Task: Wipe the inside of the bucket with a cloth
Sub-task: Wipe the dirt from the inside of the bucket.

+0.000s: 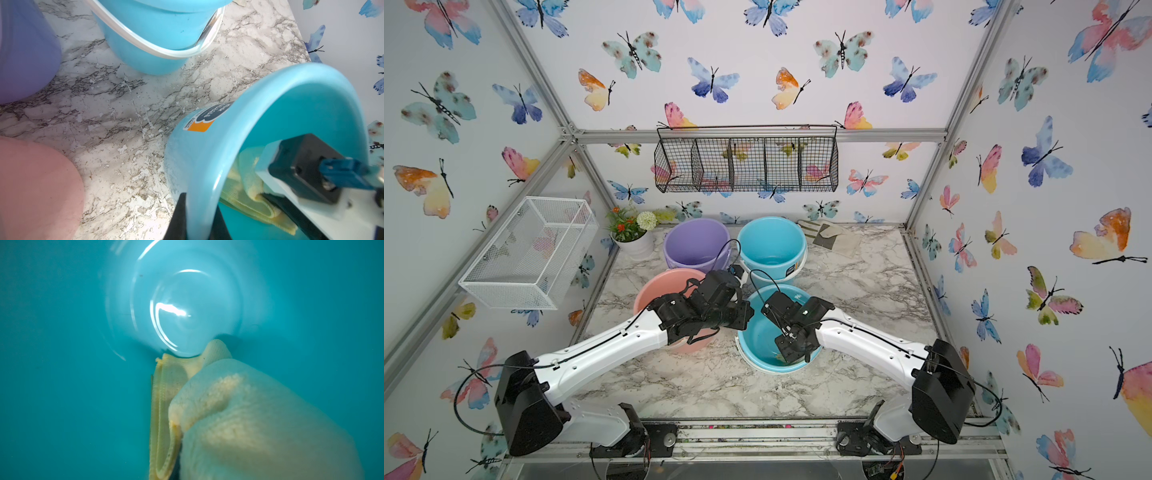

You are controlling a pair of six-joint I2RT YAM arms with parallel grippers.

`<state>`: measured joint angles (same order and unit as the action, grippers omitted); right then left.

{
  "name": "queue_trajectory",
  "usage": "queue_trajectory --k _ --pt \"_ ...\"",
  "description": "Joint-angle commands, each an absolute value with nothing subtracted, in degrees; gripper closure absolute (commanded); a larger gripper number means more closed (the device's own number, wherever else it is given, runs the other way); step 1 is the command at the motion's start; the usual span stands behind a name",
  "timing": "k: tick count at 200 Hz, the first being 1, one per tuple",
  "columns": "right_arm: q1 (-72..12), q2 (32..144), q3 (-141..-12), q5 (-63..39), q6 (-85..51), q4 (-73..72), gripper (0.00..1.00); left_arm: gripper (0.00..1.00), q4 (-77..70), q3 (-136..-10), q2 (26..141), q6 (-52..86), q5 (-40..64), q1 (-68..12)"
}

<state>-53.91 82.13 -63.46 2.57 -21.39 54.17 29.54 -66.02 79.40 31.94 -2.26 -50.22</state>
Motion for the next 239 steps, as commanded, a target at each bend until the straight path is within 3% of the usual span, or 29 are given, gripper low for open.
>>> queue_trajectory --k 1,31,54,104,138,179,239 --pt "-54.1 81.3 -60.4 -17.9 -23.0 47.6 0.98 1.0 30.1 -66.8 78.8 32.1 -2.2 -49.8" --pt "-54.1 79.7 -58.0 -26.6 -25.4 33.4 0.98 1.0 29.9 -66.9 79.0 32.2 -1.9 -49.9" --pt "-54.1 78.6 -54.8 -27.0 -28.0 20.4 0.98 1.0 29.9 -67.0 79.0 32.2 -1.8 -49.8" --pt "-54.1 77.5 -44.4 -8.4 -32.7 -10.8 0.98 1.0 28.5 -66.8 79.4 32.8 0.5 -49.8" --pt "-54.1 81.9 -40.1 3.6 -27.4 -26.9 0.98 1.0 28.5 -66.5 79.0 32.9 0.9 -49.9" --pt "-54.1 87.0 -39.7 17.0 -14.4 -33.0 0.98 1.0 28.8 -66.2 78.3 33.0 0.6 -49.8" --pt "-54.1 86.7 -41.1 37.4 -1.9 -22.8 0.98 1.0 29.1 -65.5 77.3 33.4 0.0 -49.8"
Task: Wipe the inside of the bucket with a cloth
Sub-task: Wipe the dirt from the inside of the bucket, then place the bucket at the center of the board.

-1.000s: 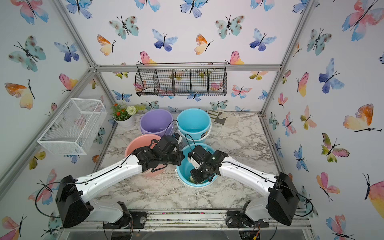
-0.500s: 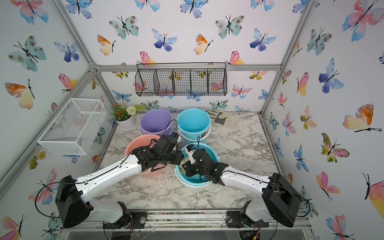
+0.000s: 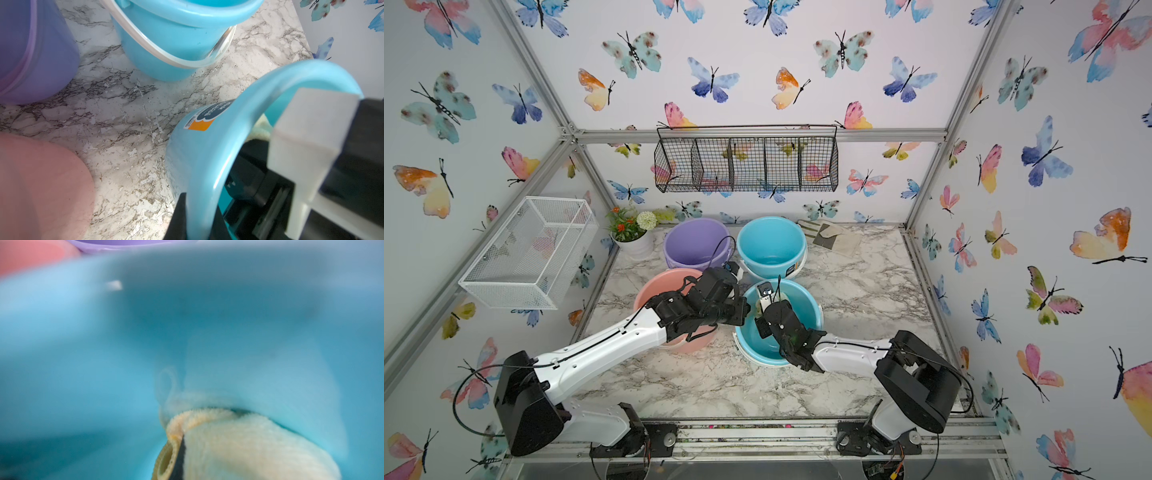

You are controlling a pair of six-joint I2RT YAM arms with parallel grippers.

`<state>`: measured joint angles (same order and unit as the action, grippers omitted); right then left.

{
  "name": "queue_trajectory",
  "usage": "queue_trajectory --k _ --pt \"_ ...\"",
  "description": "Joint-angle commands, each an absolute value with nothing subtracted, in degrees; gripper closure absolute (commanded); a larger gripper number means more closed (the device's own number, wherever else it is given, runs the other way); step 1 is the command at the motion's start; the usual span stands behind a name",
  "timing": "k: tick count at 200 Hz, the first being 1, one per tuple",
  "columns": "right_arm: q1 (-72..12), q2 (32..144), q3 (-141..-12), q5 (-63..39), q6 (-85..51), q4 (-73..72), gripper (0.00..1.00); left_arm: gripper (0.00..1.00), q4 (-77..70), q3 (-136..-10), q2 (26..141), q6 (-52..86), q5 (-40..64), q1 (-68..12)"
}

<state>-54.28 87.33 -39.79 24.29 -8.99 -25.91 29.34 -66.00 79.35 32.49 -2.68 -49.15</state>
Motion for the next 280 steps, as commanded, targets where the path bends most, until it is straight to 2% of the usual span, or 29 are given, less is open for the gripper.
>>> queue_trajectory --k 1,25,50,86,103,120,142,165,203,280 --pt "-54.1 86.5 -41.2 38.0 -1.7 -22.0 0.98 1.0 29.1 -65.5 77.3 33.4 0.0 -49.8" --pt "-54.1 83.6 -42.8 41.3 -2.6 -9.8 0.98 1.0 29.1 -65.6 77.3 33.3 -0.2 -49.8" --pt "-54.1 79.8 -46.1 40.0 -8.5 7.9 0.98 1.0 29.2 -65.9 77.5 33.2 -0.4 -49.8" --pt "-54.1 75.8 -53.9 29.0 -22.3 34.7 0.98 1.0 29.0 -66.8 78.3 33.0 -0.4 -49.9" --pt "-54.1 71.6 -54.9 21.8 -25.9 39.2 0.98 1.0 28.3 -67.4 79.0 32.9 0.2 -49.9" --pt "-54.1 65.5 -56.1 19.4 -29.1 40.5 0.98 1.0 27.6 -68.3 80.3 32.8 1.5 -49.8" --pt "-54.1 59.5 -60.6 24.7 -35.2 45.2 0.98 1.0 27.1 -70.9 82.6 32.8 2.6 -49.8" --pt "-54.1 58.6 -70.3 33.5 -43.3 59.4 0.98 1.0 26.5 -74.7 86.3 33.0 3.7 -49.9" --pt "-54.1 59.4 -85.2 42.7 -50.1 78.6 0.98 1.0 26.1 -86.5 95.4 33.0 6.2 -49.9" --pt "-54.1 56.4 -96.3 37.1 -47.1 78.8 0.98 1.0 25.3 -124.4 122.6 38.2 7.2 -49.2"
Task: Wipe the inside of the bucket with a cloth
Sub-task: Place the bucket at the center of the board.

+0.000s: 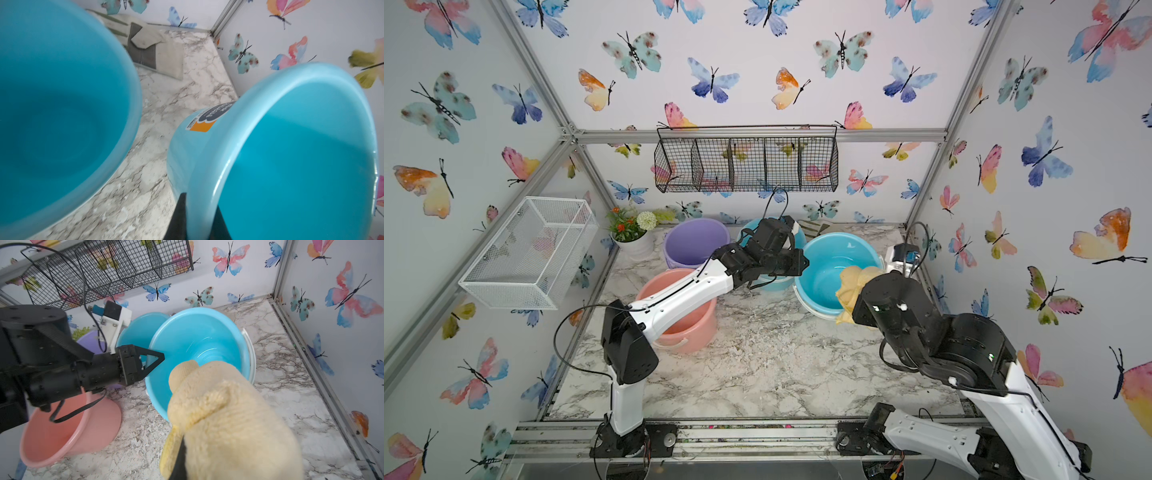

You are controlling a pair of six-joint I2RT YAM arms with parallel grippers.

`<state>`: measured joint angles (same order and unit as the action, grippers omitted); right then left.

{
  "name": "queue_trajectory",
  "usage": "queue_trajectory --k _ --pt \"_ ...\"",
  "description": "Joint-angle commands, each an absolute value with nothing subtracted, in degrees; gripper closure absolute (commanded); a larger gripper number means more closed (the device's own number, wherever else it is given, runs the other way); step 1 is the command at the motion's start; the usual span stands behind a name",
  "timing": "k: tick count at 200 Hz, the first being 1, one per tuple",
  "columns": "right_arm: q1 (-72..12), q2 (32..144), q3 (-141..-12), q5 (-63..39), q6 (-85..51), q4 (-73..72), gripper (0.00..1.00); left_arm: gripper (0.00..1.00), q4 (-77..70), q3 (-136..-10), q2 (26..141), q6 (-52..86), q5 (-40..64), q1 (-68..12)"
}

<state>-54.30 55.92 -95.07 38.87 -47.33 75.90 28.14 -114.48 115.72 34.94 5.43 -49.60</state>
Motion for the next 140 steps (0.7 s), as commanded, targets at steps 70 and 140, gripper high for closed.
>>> queue_trajectory --k 70,140 --pt "-54.1 55.2 -95.9 33.8 -47.8 78.8 0.98 1.0 10.7 -128.3 134.7 44.2 4.1 -48.4" --pt "-54.1 55.1 -94.2 33.1 -47.8 78.7 0.98 0.95 5.7 -127.2 138.3 44.6 1.2 -48.3"
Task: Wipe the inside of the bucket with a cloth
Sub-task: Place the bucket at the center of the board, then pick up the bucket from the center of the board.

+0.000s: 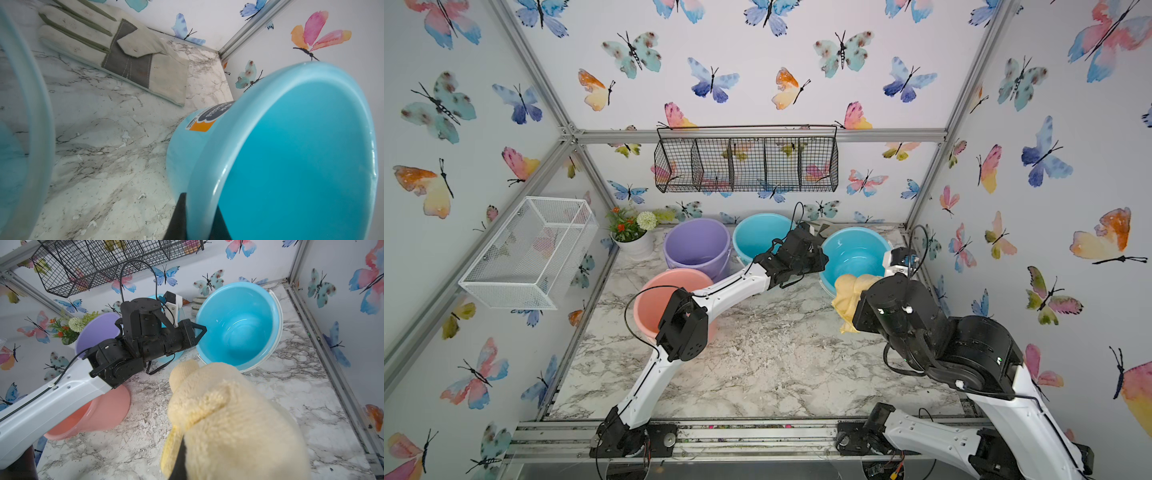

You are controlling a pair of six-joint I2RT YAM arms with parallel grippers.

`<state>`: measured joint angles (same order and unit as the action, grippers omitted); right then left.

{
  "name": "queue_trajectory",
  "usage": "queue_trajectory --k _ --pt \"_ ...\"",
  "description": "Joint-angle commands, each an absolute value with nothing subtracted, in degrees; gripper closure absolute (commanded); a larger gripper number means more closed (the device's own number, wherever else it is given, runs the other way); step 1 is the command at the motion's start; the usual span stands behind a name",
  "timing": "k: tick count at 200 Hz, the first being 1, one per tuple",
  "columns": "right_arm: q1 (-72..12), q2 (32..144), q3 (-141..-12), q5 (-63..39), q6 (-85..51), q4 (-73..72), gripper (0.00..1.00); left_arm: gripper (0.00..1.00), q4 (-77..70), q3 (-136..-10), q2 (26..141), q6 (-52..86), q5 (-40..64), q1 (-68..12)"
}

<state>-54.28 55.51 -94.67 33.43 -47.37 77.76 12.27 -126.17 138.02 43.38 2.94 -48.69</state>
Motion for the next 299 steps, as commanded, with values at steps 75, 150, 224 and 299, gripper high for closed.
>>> queue_trajectory --k 75,150,224,299 --pt "-54.1 54.8 -94.2 32.6 -47.9 78.6 0.98 0.55 2.5 -125.4 136.4 44.0 2.3 -48.2" --pt "-54.1 54.6 -94.0 32.9 -47.7 78.3 0.98 0.54 1.4 -125.8 132.4 42.3 4.7 -48.2" --pt "-54.1 55.3 -89.9 31.6 -45.5 72.5 0.98 0.52 16.9 -123.7 117.4 35.0 0.2 -46.0" --pt "-54.1 58.3 -87.3 29.9 -42.4 66.5 0.98 0.55 32.5 -117.1 110.8 31.0 -0.7 -32.8"
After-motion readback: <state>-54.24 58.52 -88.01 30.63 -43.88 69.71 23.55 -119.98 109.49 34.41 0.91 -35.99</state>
